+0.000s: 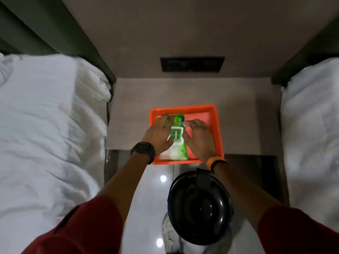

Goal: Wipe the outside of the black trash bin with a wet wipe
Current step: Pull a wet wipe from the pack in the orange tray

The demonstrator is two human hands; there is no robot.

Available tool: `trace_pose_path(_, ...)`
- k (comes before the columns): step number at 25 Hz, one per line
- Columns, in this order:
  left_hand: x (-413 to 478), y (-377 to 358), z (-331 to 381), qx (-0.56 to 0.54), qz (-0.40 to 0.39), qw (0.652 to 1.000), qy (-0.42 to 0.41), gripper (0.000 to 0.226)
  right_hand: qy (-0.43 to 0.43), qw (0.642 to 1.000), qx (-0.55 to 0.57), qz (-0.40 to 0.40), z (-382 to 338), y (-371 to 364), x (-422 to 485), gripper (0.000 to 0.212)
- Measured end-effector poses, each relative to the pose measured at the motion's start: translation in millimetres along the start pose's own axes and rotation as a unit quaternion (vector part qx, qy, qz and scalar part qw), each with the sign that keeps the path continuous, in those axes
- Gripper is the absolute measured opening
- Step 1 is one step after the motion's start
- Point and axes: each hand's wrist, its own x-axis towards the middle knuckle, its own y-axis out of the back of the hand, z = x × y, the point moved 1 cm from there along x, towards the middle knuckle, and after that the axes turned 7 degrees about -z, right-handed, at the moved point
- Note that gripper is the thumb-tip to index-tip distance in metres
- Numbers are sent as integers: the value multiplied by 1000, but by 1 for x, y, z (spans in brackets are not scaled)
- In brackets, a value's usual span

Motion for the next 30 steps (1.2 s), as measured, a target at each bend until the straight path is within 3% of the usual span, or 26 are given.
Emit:
trace_pose_path(3,42,-52,-25,6,-112,994,9,84,-116,992,42,-38,30,-66,25,31)
trace_pose_path(5,64,-72,-34,12,-151,988,7,90,-171,983,63,-23,39,-91,32,28)
trace_pose_path(8,80,-89,-38,39,-142,989,-17,88,-213,967,127,59,43,-101,36,27)
trace_pose_path(12,79,-87,-47,35,-112,992,-45,92,-255,949,170,77,39,-108,40,39)
trace_pose_path(16,75,-77,-51,-43,-81,995,-31,89,-242,956,163,19,44,-118,44,51)
trace_pose_path(20,63,-70,-64,-224,-88,971,8,84,-215,966,143,-5,44,-120,42,49)
trace_pose_path(24,60,-77,-62,-232,-93,968,8,88,-184,977,105,-1,42,-117,44,59)
trace_pose_path(28,56,-81,-56,-258,-91,962,24,94,-169,981,87,48,46,-125,44,29)
trace_pose_path(30,48,-89,-53,-270,-64,961,12,106,-192,963,169,85,50,-124,44,28)
